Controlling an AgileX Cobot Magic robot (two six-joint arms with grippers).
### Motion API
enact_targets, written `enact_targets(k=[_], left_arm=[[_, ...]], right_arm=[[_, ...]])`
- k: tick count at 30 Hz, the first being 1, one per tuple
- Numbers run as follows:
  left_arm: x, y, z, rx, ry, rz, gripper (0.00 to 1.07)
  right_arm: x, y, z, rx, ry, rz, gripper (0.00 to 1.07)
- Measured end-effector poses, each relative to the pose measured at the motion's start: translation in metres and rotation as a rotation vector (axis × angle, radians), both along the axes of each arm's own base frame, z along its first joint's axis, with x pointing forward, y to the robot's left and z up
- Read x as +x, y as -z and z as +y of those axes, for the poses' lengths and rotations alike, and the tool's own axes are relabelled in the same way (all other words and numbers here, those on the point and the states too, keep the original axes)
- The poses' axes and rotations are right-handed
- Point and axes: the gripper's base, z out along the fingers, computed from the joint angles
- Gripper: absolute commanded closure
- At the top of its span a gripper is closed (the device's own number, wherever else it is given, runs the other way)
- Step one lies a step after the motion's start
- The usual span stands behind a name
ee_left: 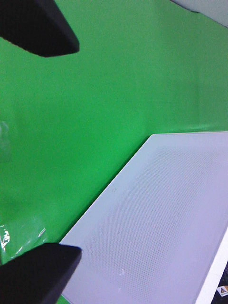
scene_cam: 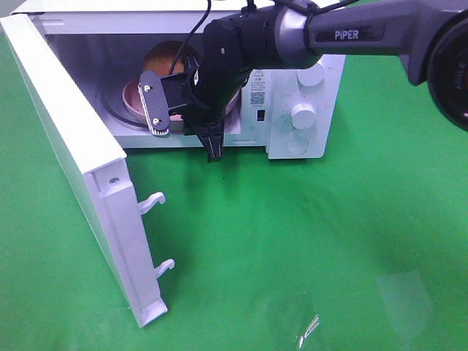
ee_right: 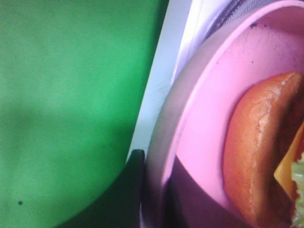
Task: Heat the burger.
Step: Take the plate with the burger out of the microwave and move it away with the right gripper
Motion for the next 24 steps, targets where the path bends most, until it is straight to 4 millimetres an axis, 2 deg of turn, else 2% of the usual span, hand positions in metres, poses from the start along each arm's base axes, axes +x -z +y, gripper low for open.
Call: enact_targets(k=[24], left_arm=[[0.0, 0.0, 0.0, 0.0, 0.0, 0.0, 0.07]], right_arm=[[-0.054, -0.009, -0.032, 0.019, -0.109, -0.135, 1.07]])
